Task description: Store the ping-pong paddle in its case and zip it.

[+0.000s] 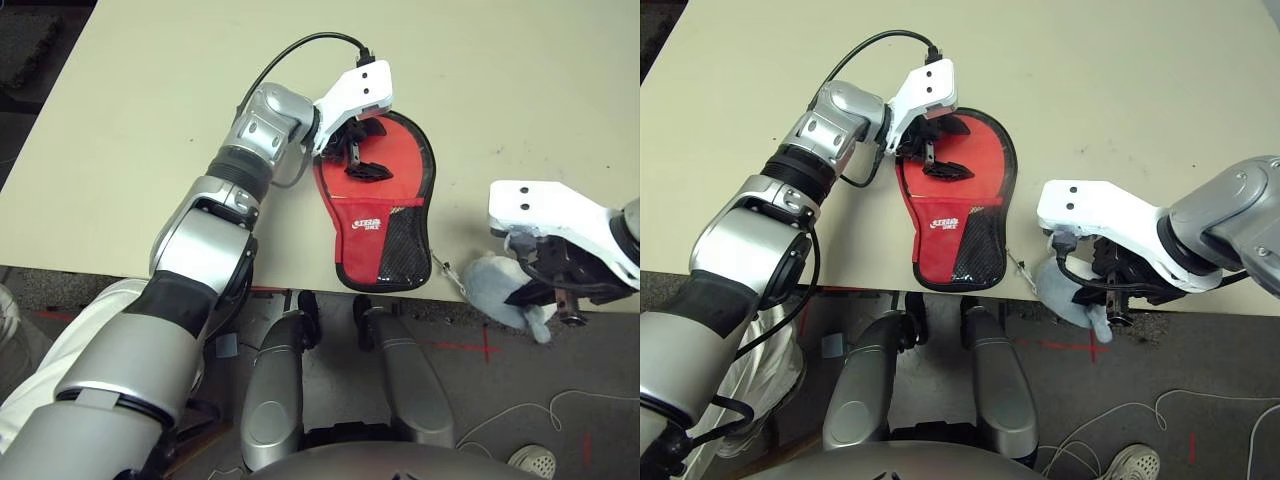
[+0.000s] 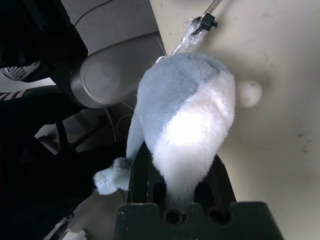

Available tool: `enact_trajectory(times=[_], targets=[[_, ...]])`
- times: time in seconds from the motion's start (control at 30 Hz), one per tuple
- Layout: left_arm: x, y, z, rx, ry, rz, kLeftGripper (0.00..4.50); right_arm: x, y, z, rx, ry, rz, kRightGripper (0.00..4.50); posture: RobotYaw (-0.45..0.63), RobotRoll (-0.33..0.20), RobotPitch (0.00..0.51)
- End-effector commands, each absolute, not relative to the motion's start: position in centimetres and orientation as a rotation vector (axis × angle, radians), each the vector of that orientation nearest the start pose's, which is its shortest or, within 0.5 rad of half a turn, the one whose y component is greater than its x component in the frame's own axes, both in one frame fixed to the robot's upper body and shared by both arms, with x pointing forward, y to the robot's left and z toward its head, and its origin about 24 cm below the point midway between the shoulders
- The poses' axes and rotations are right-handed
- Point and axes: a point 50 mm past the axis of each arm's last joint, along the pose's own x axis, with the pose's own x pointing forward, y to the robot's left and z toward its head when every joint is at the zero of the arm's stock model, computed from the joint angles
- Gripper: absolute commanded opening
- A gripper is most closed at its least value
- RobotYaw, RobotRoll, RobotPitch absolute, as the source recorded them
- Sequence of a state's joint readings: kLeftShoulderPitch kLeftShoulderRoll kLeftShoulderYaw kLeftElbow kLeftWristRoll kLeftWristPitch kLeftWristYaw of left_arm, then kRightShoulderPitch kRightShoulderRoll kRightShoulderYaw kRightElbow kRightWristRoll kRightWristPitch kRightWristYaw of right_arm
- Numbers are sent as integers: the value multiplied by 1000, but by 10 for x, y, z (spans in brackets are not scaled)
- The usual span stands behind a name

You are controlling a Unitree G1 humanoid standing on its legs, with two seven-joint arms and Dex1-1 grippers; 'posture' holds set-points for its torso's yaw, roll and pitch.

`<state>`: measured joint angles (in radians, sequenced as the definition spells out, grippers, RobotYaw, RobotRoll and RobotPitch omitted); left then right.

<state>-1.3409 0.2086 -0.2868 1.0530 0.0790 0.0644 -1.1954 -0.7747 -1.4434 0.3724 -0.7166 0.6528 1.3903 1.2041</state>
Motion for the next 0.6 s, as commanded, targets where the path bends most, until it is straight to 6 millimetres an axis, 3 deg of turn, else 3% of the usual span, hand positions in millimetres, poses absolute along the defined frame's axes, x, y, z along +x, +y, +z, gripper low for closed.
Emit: enact_trajectory(times=[0.03, 0.33, 0.47, 0.6], targets=[[394, 61, 197, 664, 274, -1277, 4500, 200, -199, 225, -700, 1044, 1073, 953, -200, 0, 382], [391, 80, 238, 470, 136, -1234, 4500, 237, -213, 261, -498, 783, 988, 4318, -169, 0, 379], [388, 90, 257, 369, 48, -1171, 4500, 249, -223, 276, -432, 706, 933, 4485, -154, 0, 376], [389, 109, 279, 233, -127, -985, 4500, 267, -234, 288, -314, 611, 827, 4485, -141, 0, 370]])
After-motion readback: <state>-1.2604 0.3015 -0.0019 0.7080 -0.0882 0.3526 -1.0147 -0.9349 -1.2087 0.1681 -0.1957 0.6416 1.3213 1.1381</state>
